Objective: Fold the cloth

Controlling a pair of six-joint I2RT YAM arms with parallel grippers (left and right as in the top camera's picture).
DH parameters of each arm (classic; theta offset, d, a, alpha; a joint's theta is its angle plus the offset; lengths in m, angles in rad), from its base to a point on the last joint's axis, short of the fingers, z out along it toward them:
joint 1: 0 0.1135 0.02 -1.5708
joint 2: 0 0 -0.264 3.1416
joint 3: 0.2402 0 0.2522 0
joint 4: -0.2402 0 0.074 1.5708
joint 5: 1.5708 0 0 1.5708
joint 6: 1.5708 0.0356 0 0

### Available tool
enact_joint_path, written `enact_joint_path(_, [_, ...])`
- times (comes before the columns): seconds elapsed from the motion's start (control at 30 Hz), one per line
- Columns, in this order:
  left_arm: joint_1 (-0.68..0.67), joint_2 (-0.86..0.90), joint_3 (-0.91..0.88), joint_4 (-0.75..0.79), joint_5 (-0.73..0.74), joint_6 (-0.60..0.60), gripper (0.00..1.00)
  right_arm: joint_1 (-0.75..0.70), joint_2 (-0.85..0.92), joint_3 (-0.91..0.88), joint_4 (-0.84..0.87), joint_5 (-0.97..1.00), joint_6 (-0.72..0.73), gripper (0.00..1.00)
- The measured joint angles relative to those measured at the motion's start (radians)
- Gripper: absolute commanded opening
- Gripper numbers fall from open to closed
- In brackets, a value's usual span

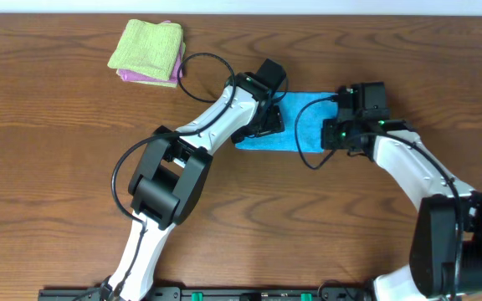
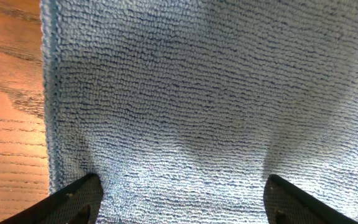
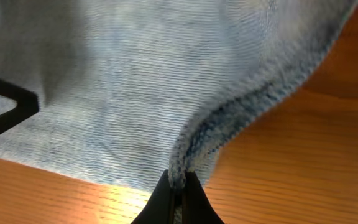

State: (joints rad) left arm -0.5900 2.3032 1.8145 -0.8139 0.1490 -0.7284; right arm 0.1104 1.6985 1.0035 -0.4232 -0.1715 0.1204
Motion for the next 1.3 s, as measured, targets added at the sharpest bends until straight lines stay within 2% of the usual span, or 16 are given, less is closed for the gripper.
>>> enact_joint_path(0.3, [0.006,0.0,0.0,-0.014,-0.003,0.001,0.82,0.019,0.0,0.002,-0.01,-0.038,0.0,0.01])
enact_joint_path(0.47, [0.052,0.0,0.0,-0.041,0.003,0.0,0.82,0.019,0.0,0.022,-0.032,-0.075,-0.002,0.01])
enact_joint_path(0.73, [0.161,-0.005,0.0,0.025,0.12,0.0,0.82,0.021,0.0,0.039,-0.043,-0.088,-0.004,0.01])
enact_joint_path(1.03, [0.153,-0.005,0.0,0.044,0.189,-0.002,0.83,0.032,0.0,0.043,-0.044,-0.09,-0.007,0.01])
enact_joint_path(1.1, [0.154,-0.005,0.0,0.039,0.183,0.001,0.88,0.032,0.0,0.043,-0.044,-0.09,-0.008,0.01])
enact_joint_path(1.3, [0.157,-0.009,0.0,0.031,0.165,0.062,0.95,0.032,0.0,0.043,-0.044,-0.09,-0.011,0.01])
